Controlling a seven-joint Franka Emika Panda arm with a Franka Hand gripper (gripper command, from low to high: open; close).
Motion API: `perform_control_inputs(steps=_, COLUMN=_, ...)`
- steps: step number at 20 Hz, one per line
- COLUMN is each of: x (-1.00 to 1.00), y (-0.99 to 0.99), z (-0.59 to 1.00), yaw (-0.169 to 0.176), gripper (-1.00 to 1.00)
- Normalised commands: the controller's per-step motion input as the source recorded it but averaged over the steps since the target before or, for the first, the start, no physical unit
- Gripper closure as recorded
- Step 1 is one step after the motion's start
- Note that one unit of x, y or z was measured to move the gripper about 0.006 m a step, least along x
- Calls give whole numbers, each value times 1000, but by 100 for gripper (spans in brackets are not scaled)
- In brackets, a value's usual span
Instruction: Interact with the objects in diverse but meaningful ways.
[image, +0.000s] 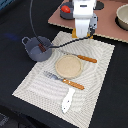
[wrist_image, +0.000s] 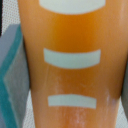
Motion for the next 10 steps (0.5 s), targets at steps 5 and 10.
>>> perform_control_inputs(steps=5, x=271, y=-663, z=3, yaw=0, gripper=100)
perform_control_inputs(steps=10, x=183, y=-691, z=0, yaw=0, gripper=100)
